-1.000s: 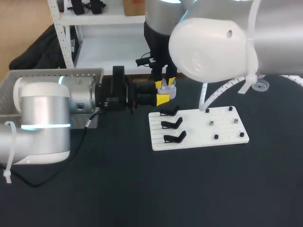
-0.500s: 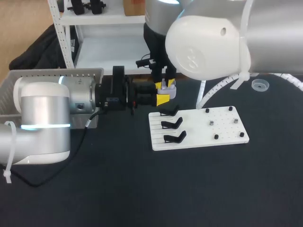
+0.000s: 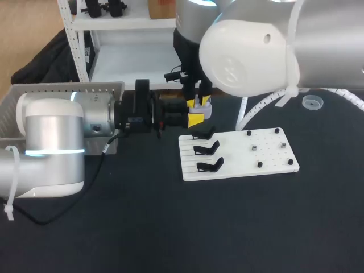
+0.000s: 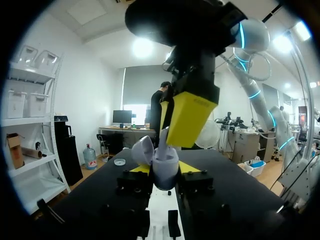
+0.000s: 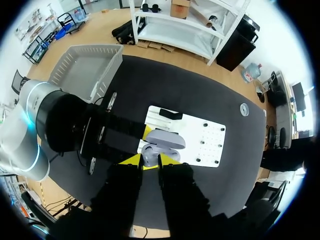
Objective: Pick up each earbud case from the left stands, insert the matching earbuds, close the lid, and place the case in the box.
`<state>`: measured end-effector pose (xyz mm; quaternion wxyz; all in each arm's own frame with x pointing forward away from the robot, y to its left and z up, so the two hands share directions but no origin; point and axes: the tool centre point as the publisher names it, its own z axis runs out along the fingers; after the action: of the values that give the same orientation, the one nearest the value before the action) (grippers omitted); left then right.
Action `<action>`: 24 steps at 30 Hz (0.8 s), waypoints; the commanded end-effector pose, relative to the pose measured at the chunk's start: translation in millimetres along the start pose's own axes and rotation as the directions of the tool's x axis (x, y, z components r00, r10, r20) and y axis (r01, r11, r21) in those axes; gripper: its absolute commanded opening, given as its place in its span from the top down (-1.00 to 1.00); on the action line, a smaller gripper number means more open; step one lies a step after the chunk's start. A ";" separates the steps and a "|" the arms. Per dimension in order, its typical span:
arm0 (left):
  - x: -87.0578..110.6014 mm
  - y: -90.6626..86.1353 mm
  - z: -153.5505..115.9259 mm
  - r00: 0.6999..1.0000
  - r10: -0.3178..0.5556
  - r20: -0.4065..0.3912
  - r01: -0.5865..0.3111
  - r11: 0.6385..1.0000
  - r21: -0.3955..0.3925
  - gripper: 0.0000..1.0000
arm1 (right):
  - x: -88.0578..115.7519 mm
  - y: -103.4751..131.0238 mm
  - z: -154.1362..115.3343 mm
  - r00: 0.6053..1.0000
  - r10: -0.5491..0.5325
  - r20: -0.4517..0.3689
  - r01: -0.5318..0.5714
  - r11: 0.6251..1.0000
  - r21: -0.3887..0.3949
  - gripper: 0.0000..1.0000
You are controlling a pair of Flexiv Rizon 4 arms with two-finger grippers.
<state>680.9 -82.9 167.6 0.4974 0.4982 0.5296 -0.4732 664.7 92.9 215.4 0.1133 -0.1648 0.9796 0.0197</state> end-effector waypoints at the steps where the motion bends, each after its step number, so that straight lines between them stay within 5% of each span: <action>1: 0.2 0.1 -0.1 1.000 0.001 0.003 -0.001 1.000 -0.001 1.00 | -4.3 0.3 3.7 1.000 -0.006 -0.013 0.006 1.000 0.000 1.00; 13: 0.2 0.1 -0.1 1.000 0.001 0.003 -0.001 1.000 -0.001 1.00 | -2.0 1.6 7.9 0.999 -0.016 -0.032 0.016 1.000 0.008 1.00; 17: 0.2 0.1 -0.1 1.000 0.001 0.003 -0.001 1.000 -0.001 1.00 | -1.6 2.5 8.2 0.999 -0.020 -0.035 0.020 1.000 0.009 0.63; 24: 0.2 0.1 -0.1 1.000 0.001 0.003 -0.001 1.000 -0.001 1.00 | 0.2 4.6 7.0 0.999 -0.031 -0.039 0.032 0.999 0.011 0.39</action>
<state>680.8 -82.4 167.4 0.4976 0.4982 0.5293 -0.4733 663.7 95.7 207.1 0.0980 -0.1789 0.9789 0.0108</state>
